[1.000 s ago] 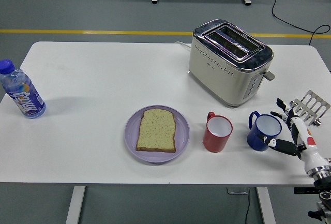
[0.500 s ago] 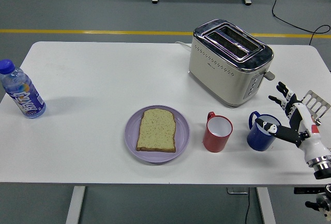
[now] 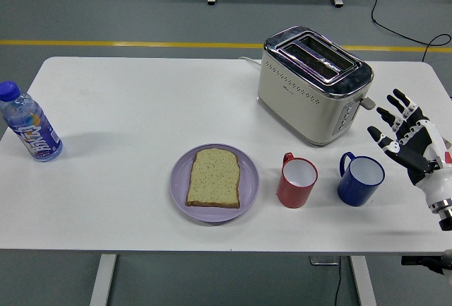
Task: Pick up the cup,pour liquid into bread,place the cup on the desk
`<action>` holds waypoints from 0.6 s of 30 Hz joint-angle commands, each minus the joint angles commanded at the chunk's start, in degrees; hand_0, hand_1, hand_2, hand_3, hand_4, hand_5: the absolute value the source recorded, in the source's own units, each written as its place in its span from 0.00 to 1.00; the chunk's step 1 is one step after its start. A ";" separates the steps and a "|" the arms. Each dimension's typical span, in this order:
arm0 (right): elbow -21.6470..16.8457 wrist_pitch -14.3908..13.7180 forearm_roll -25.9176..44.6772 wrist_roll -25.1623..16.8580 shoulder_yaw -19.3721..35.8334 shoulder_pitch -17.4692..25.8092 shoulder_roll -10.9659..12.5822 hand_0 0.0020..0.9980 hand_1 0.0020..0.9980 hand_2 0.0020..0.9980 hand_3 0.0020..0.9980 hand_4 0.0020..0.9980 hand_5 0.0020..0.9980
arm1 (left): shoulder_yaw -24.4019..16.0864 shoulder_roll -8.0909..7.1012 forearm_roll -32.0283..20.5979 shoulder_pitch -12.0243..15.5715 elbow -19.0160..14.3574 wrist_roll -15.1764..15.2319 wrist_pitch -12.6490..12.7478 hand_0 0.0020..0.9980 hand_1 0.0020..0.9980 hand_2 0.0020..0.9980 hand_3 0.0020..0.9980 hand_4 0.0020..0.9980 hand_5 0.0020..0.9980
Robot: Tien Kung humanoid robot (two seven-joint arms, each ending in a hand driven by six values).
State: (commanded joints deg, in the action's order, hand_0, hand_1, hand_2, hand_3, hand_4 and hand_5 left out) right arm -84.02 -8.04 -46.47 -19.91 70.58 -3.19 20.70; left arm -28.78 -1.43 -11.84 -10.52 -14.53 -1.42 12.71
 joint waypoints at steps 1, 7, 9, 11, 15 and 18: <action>-0.20 0.29 0.69 0.35 0.35 0.01 -0.05 0.94 0.81 0.87 0.84 0.83 0.21 | 0.09 0.00 -0.15 -0.01 0.01 0.04 -0.02 0.69 0.76 0.77 0.61 0.40 1.00; -1.82 3.68 2.75 3.91 2.86 0.29 -0.22 0.94 0.83 0.89 0.85 0.82 0.24 | 0.48 -0.01 -0.81 -0.14 0.02 0.18 -0.08 0.69 0.76 0.77 0.61 0.40 1.00; -2.55 5.60 2.90 5.58 4.11 0.40 -0.27 0.96 0.88 0.94 0.90 0.82 0.29 | 0.59 0.00 -0.99 -0.18 0.02 0.23 -0.09 0.69 0.76 0.77 0.61 0.40 1.00; -2.90 6.72 3.26 6.66 4.81 0.42 -0.31 0.96 0.88 0.94 0.90 0.82 0.29 | 0.63 0.01 -1.04 -0.19 0.02 0.25 -0.09 0.69 0.76 0.77 0.61 0.40 1.00; -3.51 8.83 4.74 9.17 6.29 0.47 -0.43 1.00 0.92 0.97 0.93 0.87 0.49 | 0.71 0.01 -1.20 -0.20 0.02 0.31 -0.12 0.69 0.76 0.77 0.61 0.40 1.00; -4.11 11.58 6.87 13.11 8.04 0.57 -0.58 1.00 0.92 0.97 0.93 0.87 0.49 | 0.84 0.01 -1.42 -0.23 0.02 0.38 -0.13 0.69 0.76 0.77 0.61 0.40 1.00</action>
State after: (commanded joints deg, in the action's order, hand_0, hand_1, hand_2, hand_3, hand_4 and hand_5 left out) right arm -88.13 3.54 -39.60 -6.81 78.62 -2.63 20.12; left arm -27.94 -1.42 -13.25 -10.75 -14.51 -1.04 12.57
